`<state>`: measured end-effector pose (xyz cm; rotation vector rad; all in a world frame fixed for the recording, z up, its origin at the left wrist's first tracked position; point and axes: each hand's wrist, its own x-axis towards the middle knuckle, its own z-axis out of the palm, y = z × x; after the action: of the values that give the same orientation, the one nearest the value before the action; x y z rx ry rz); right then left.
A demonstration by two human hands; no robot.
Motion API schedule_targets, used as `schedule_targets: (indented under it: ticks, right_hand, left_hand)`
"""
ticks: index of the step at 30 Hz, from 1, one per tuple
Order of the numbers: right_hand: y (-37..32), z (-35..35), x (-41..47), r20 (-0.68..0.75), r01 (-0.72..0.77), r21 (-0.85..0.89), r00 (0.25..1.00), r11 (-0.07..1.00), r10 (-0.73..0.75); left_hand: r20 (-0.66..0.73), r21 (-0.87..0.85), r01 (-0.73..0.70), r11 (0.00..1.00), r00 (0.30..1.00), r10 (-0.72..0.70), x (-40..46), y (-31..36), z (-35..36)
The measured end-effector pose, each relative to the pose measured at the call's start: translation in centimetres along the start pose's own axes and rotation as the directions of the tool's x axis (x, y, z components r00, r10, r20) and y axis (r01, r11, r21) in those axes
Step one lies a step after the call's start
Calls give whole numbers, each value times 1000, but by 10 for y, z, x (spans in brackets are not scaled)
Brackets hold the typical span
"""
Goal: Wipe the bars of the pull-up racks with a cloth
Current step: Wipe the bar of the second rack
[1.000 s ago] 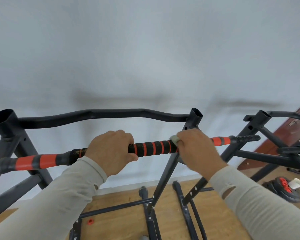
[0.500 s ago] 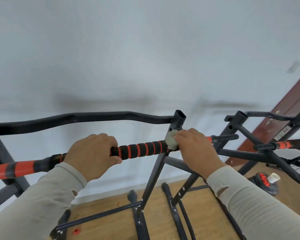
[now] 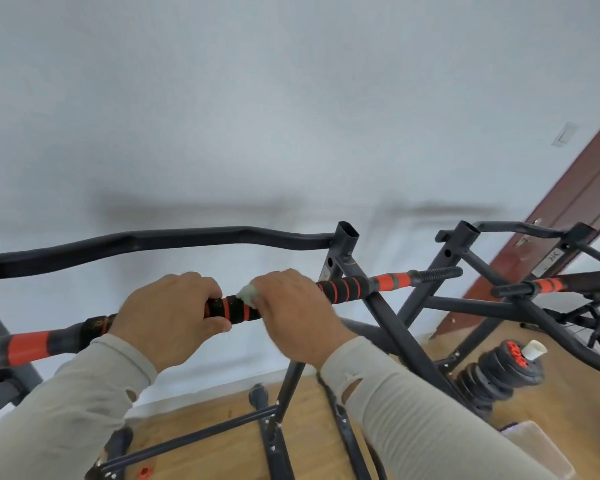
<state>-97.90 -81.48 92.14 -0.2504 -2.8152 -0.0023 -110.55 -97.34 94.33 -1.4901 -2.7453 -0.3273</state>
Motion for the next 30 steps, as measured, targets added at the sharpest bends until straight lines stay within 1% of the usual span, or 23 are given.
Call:
schedule_targets:
  ticks: [2, 3, 5, 6, 8, 10, 11, 14, 16, 17, 20, 24, 27, 30]
  right_hand:
    - [28, -4, -11, 30, 1, -21, 1000, 1000, 0]
    - [45, -10, -16, 75, -16, -84, 997, 996, 22]
    - [81, -26, -26, 146, -70, -247, 983, 966, 109]
    - [98, -35, -29, 178, -124, -301, 967, 945, 183]
    - [116, -50, -32, 219, -232, -332, 924, 914, 314]
    - [113, -54, -30, 217, -269, -294, 916, 917, 338]
    - [102, -50, -27, 200, -278, -230, 925, 933, 325]
    - [43, -27, -16, 73, -249, 4, 966, 968, 248]
    - [7, -9, -8, 12, -184, 163, 983, 969, 184]
    - [-5, -2, -6, -9, -140, 179, 989, 974, 144]
    - [-1, 7, -7, -28, -64, 93, 997, 994, 67]
    - [21, -8, -15, 83, -20, 0, 996, 1000, 20]
    - [26, -16, -13, 113, 41, -63, 993, 997, -33]
    - [29, -27, -9, 118, 88, -143, 990, 986, -71]
  left_hand:
    - [-1, -6, 1, 1000, 1000, -1, 0, 0, 1]
    - [-4, -5, 2, 1000, 1000, -2, 1, -1, 2]
    - [-6, -1, 3, 1000, 1000, -3, 1, -1, 3]
    - [-5, 2, 3, 1000, 1000, -3, 1, -1, 3]
    - [-5, 7, 10, 1000, 1000, -10, 1, -1, 2]
    - [4, 7, 14, 1000, 1000, -14, 2, 0, 1]
    - [10, 4, 17, 1000, 1000, -17, 2, 0, 1]
    - [21, -1, 30, 1000, 999, -30, 1, 1, 0]
    - [26, 7, 35, 999, 999, -35, 0, 2, -1]
    - [27, 9, 36, 999, 999, -36, 0, 3, -2]
    - [44, 8, 24, 1000, 999, -25, -1, 3, -4]
    - [81, 9, -5, 1000, 997, 5, -7, -8, -14]
    - [115, 108, 37, 993, 992, -50, -14, -24, -26]
    - [150, 137, 73, 988, 984, -93, -20, -34, -26]
